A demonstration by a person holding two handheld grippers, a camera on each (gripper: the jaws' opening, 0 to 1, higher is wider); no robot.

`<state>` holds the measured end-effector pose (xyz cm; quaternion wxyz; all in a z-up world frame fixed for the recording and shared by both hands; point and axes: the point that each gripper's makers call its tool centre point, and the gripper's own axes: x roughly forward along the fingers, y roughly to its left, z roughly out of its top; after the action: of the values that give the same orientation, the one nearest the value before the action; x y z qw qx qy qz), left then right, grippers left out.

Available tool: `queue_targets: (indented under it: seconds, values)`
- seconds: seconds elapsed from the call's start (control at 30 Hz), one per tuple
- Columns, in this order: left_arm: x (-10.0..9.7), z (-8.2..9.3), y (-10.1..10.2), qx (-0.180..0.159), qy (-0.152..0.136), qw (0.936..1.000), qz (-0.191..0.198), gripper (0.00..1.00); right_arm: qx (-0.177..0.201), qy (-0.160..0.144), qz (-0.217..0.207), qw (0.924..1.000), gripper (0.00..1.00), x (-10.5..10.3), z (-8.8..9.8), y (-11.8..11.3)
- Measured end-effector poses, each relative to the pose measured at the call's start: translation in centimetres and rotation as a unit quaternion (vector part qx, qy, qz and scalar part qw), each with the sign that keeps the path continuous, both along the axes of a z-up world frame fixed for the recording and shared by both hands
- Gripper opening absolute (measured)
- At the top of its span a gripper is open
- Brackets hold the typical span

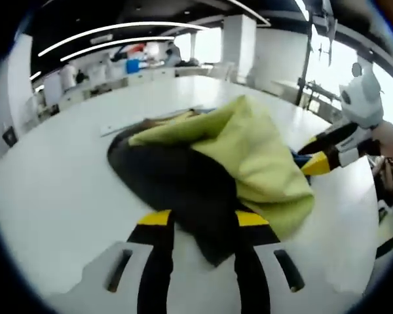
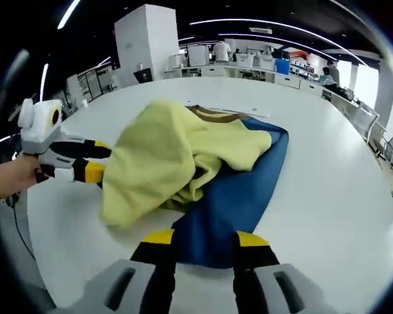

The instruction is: Fold the garment on the visible template until the final outline fits inside the template.

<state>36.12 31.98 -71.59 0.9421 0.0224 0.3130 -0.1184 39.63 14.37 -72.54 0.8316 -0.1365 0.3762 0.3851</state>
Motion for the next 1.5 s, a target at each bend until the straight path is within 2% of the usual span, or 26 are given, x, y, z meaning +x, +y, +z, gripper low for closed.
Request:
queue_targets:
  seconds: [0.1, 0.23, 0.37, 0.57, 0.67, 0.83, 1.13, 1.33, 1.5]
  values:
    - [-0.1, -0.2, 0.1, -0.010, 0.005, 0.9999, 0.004, 0.26, -0.010, -0.006, 0.000, 0.9999, 0.24, 0.2, -0.1, -0.3]
    - [-0.5, -0.8, 0.3, -0.006, 0.016, 0.9998, 0.009, 0.24, -0.020, -0.010, -0.017, 0.9996, 0.15, 0.6, -0.3, -1.0]
    - [-0.2, -0.7, 0.2, -0.005, 0.007, 0.9999, 0.011, 0.22, -0.020, -0.017, -0.025, 0.9994, 0.09, 1.0, -0.3, -1.3]
    - [-0.2, -0.6, -0.2, -0.013, 0.006, 0.9999, 0.006, 0.10, -0.021, -0.027, -0.025, 0.9991, 0.03, 1.2, -0.3, -1.4]
    - [-0.1, -0.4, 0.0, -0.005, 0.005, 1.0000, 0.000, 0.03, -0.019, -0.028, -0.026, 0.9991, 0.00, 1.5, -0.2, -1.5]
    - [-0.2, 0.4, 0.6, 0.019, 0.000, 0.9998, -0.008, 0.02, -0.020, -0.032, -0.034, 0.9987, 0.00, 2.2, 0.2, -2.2]
    - [-1.1, 1.8, 4.7, 0.038, -0.009, 0.9990, 0.023, 0.02, -0.021, -0.048, -0.059, 0.9969, 0.00, 4.0, 1.6, -4.3]
    - [-1.9, 2.2, 7.6, 0.048, -0.006, 0.9977, 0.047, 0.02, -0.030, -0.050, -0.073, 0.9956, 0.00, 4.9, 1.8, -5.8]
    - [-2.4, 2.6, 9.1, 0.050, -0.004, 0.9965, 0.067, 0.02, -0.033, -0.052, -0.079, 0.9950, 0.00, 5.8, 2.0, -6.7]
